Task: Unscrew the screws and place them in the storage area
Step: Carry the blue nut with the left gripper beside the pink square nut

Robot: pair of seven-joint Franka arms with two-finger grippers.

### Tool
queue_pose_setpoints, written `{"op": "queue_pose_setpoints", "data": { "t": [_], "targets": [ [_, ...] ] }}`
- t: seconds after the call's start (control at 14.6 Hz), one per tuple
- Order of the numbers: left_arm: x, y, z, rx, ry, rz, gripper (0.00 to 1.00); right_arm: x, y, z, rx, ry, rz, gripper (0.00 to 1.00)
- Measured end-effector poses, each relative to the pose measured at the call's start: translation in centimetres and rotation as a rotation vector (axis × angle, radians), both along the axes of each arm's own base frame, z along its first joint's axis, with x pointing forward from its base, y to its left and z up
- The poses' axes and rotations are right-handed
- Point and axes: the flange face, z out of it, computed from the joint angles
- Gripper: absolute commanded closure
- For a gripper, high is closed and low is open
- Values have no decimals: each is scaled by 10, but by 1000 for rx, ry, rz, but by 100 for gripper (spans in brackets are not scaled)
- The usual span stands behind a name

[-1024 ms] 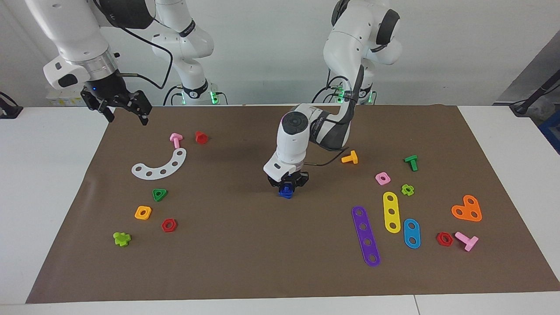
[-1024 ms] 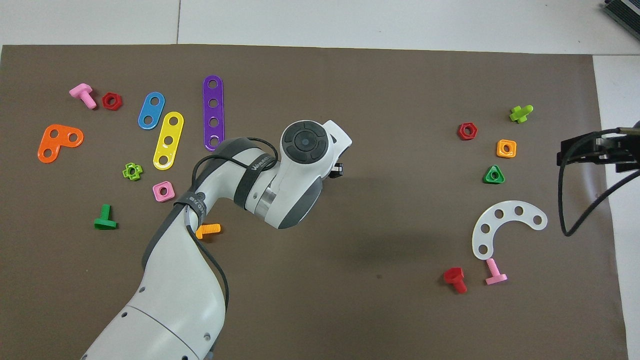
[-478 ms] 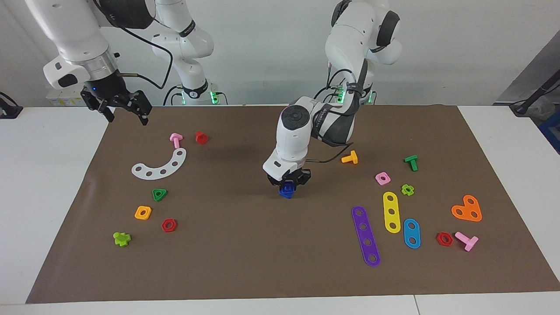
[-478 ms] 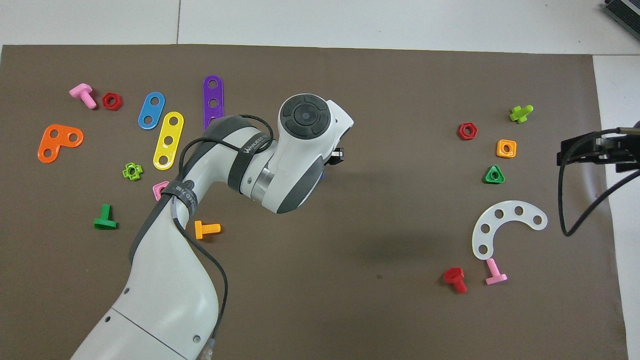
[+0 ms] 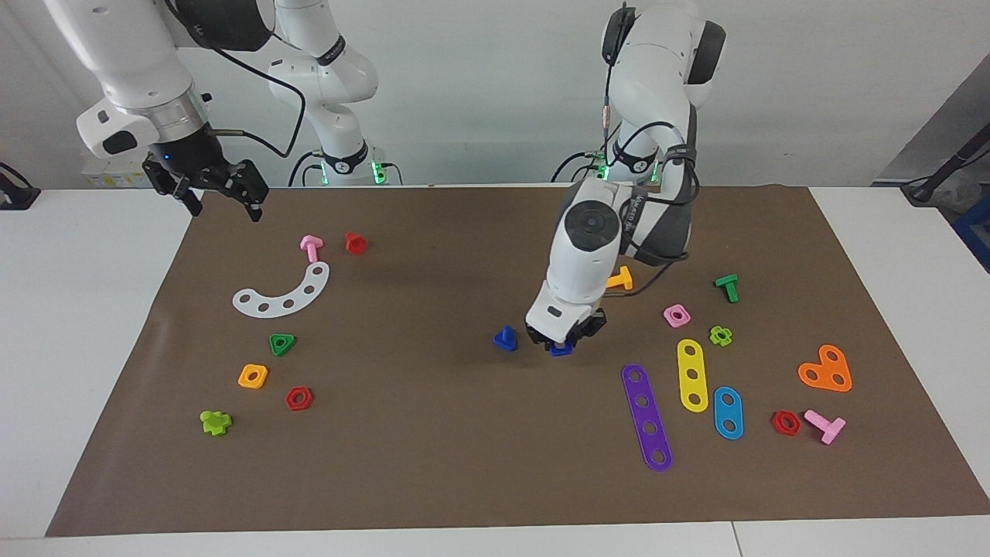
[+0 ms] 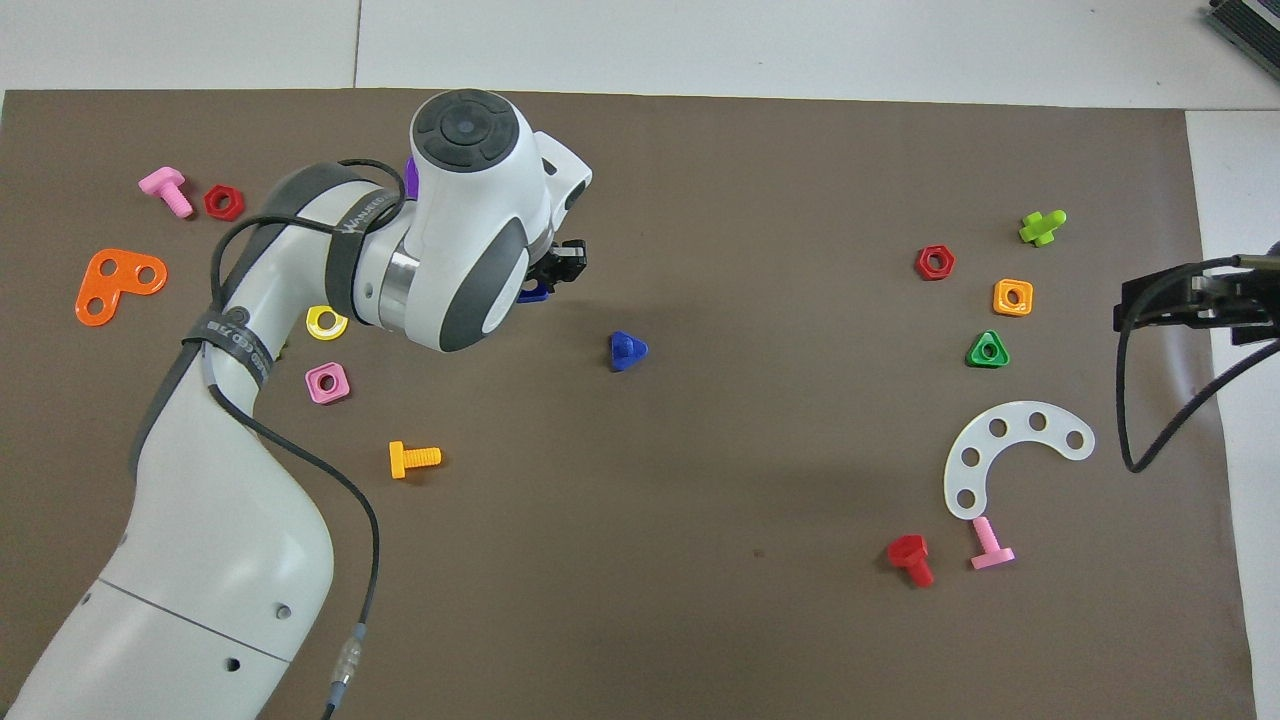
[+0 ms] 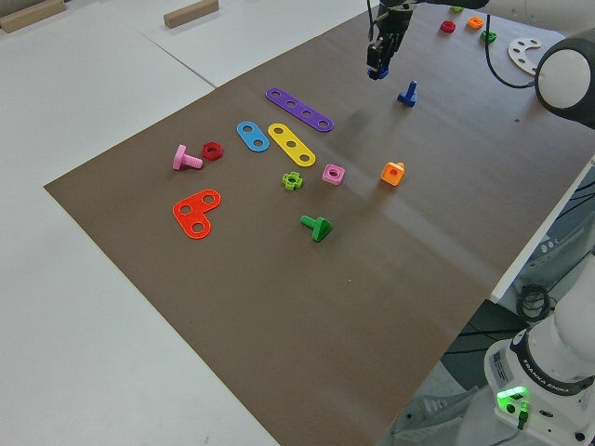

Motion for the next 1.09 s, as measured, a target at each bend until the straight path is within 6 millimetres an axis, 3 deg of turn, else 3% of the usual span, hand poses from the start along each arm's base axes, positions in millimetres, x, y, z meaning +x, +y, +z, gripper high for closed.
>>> {"op": "queue_pose_setpoints", "data": {
  "t": [0.2, 0.41, 0.55, 0.75, 0.89, 1.02, 1.09],
  "targets": [
    [17, 64, -19, 9, 48, -57, 66, 0, 0, 0, 0, 0, 0, 0],
    [14, 116, -40, 10, 114, -123, 66, 0, 0, 0, 0, 0, 0, 0],
    [1, 131, -52, 11, 152, -153, 67, 0, 0, 0, 0, 0, 0, 0],
    [-19, 135, -69, 7, 149, -169, 64, 0, 0, 0, 0, 0, 0, 0],
    [-27, 136, -78, 3, 134, -171, 53, 0, 0, 0, 0, 0, 0, 0],
    [-30, 136, -78, 1, 127, -173, 7, 0, 0, 0, 0, 0, 0, 0],
    [-29, 136, -75, 0, 120, -174, 0, 0, 0, 0, 0, 0, 0, 0]
  ]
}}
